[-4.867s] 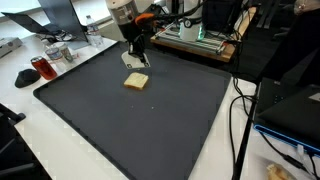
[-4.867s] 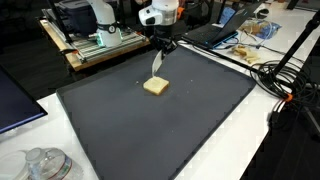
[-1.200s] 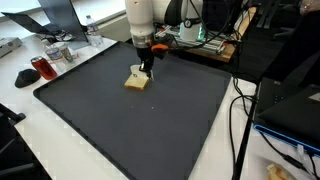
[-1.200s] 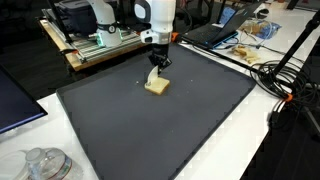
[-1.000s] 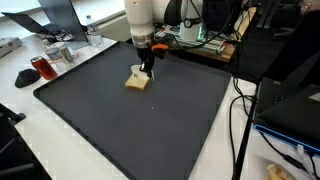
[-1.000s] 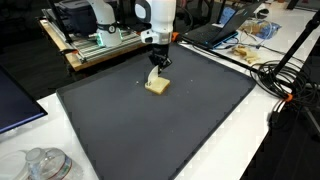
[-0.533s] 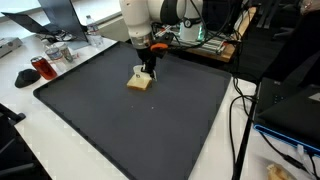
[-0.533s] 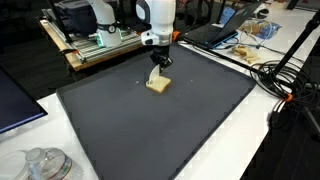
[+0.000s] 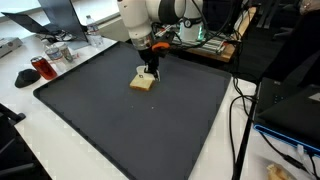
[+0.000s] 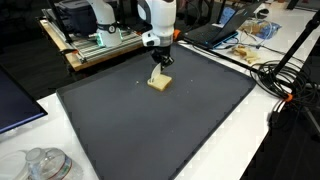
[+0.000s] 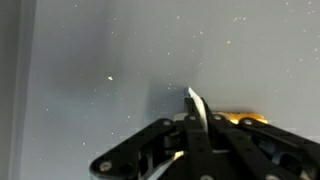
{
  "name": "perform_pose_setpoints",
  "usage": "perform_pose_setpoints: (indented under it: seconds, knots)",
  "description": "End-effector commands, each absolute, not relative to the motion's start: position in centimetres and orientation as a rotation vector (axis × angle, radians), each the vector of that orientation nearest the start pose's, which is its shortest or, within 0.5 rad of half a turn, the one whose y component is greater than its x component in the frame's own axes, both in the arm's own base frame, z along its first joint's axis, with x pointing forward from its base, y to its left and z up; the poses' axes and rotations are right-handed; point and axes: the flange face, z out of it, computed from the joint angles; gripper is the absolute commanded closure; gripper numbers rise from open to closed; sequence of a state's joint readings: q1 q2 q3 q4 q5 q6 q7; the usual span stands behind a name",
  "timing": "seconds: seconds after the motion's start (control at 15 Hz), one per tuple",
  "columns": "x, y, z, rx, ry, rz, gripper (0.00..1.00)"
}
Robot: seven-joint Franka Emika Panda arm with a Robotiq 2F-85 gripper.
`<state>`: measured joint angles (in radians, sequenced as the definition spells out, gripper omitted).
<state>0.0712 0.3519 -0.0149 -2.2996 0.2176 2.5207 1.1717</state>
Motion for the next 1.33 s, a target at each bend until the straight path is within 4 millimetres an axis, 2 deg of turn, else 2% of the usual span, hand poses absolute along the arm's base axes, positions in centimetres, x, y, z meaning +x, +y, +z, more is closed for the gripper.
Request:
perform_pose_setpoints:
  seconds: [0.0,0.73,0.8,0.87,1.27]
  knots:
    - [50.2,4.2,16.3,-2.477,1.860,0.412,0.99]
    - [49.9,4.0,16.2,-2.478,1.802,0.469,0.99]
    - [50.0,3.8,16.3,-2.477,1.803,0.461,0.99]
    - [50.8,3.2,18.1,-2.486,1.819,0.366,0.96]
    - [50.9,3.0,17.8,-2.494,1.825,0.354,0.99]
